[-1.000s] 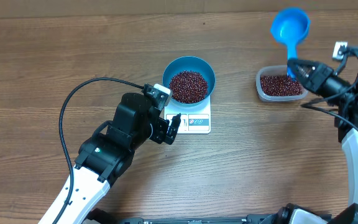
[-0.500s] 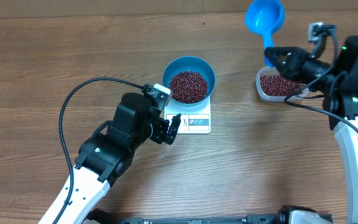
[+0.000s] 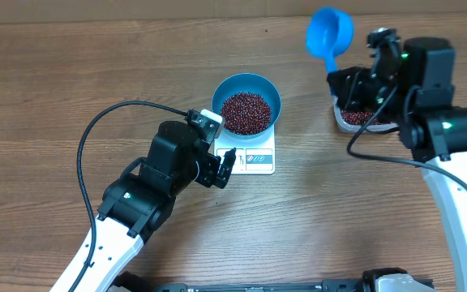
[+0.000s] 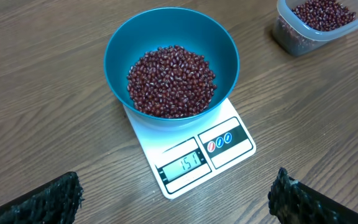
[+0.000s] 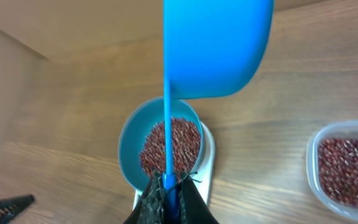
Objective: Scoop item into bowl and weigh 150g on scale
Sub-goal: 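Lift the blue cup out of the container with the right gripper, then carry the blue cup left over the teal bowl on the scale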
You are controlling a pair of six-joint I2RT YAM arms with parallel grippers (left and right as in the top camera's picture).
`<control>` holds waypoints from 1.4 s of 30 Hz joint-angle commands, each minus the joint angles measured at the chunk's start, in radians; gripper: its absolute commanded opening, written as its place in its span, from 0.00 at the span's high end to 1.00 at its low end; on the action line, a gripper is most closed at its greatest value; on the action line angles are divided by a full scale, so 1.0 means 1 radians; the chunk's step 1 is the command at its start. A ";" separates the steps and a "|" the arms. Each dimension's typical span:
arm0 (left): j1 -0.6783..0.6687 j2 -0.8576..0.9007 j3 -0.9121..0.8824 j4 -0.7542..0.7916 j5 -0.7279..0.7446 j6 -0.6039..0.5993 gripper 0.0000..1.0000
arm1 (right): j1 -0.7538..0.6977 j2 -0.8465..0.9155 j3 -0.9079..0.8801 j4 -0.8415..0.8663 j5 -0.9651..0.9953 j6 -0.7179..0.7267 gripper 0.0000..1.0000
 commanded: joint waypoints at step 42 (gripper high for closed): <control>0.000 0.006 -0.009 0.001 0.000 -0.009 0.00 | 0.308 0.339 0.433 -0.455 0.230 -0.257 0.96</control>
